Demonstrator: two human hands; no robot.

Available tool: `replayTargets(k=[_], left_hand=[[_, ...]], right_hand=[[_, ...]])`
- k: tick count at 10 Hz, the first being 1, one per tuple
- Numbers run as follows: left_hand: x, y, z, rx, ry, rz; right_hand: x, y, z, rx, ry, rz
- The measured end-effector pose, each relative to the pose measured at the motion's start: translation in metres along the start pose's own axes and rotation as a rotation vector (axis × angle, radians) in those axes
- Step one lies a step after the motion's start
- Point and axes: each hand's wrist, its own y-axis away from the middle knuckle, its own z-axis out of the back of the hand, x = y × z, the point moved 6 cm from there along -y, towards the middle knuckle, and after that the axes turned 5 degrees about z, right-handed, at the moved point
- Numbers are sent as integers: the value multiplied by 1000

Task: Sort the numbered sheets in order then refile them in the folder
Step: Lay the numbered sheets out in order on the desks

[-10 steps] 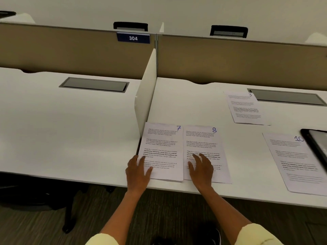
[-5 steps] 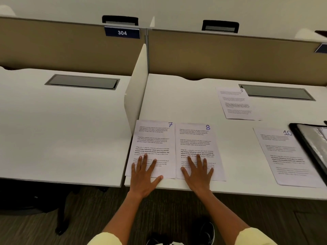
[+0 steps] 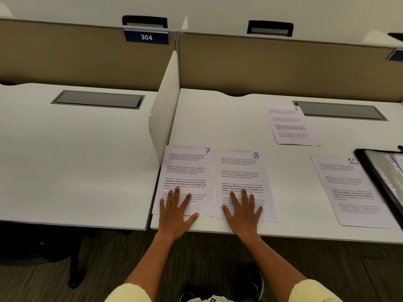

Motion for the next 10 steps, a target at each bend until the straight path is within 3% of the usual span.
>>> replayTargets(k=[2,4,10], left_hand=[[-2,2,5,-43,28,4],[-15,1,18,-170,67,-20],[-138,6,0,-98,39,-225]], right_hand=[[-2,-1,3,-50,-29,-4],[-3,-5,17,-198,-65,23],[-106,34,47,-199,36,-112]])
